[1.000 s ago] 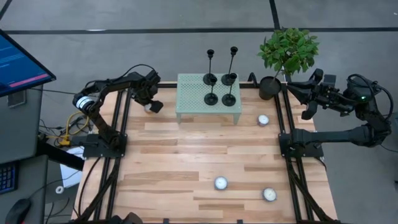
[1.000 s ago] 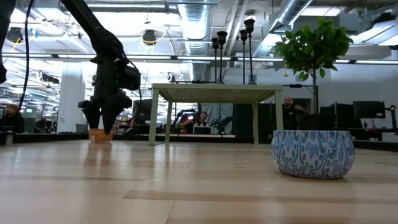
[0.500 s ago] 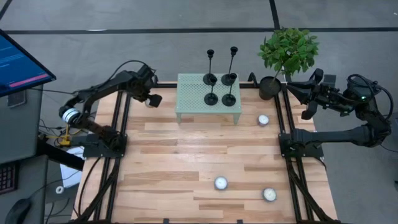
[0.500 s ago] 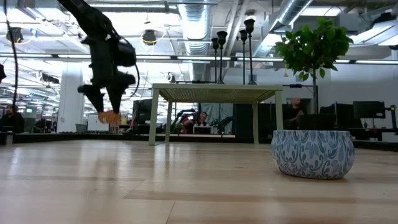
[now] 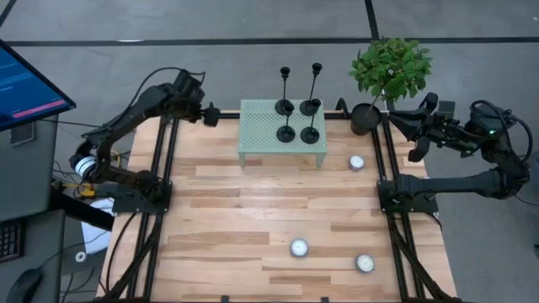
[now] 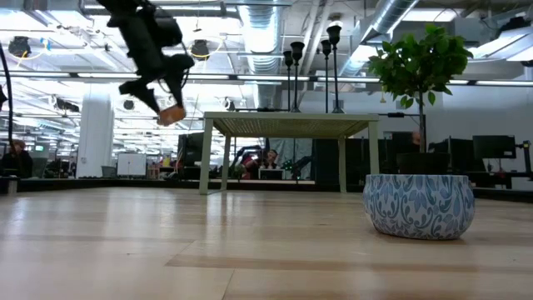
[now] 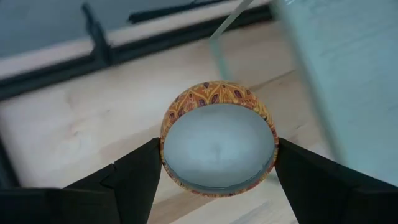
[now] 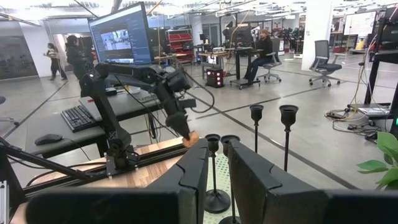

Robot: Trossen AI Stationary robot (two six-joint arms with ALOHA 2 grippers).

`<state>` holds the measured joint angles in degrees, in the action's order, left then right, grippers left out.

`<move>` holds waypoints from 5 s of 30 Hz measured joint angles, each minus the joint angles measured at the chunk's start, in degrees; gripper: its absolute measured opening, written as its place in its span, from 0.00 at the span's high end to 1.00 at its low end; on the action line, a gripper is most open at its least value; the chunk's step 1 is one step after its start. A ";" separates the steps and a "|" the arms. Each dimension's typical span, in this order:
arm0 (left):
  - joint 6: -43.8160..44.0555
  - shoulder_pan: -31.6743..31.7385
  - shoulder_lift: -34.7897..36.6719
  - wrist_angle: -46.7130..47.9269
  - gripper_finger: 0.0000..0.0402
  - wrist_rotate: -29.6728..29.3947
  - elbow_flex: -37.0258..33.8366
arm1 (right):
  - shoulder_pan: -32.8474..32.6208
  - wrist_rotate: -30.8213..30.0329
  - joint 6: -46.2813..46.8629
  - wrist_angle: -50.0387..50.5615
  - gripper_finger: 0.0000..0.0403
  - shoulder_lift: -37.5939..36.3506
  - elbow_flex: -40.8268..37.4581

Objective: Pick & Place candle stick holders
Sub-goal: Put the yellow scented candle on the shelf

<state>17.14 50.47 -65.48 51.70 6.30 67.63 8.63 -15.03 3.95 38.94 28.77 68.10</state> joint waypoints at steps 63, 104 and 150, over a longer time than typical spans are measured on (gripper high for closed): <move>-4.69 -12.58 -29.34 -7.97 0.22 -3.49 29.23 | 0.02 0.22 0.54 1.46 0.86 0.00 0.00; -3.14 -13.08 -17.30 -9.60 0.99 -7.53 15.94 | 0.00 0.22 0.02 1.45 0.86 -0.02 0.00; -0.15 -15.36 -20.06 -8.62 1.00 -10.38 15.95 | 0.01 0.17 -1.33 2.40 0.86 -0.02 0.00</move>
<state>16.99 35.11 -85.54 43.08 -4.08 83.58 8.63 -14.85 2.62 41.34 28.75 68.10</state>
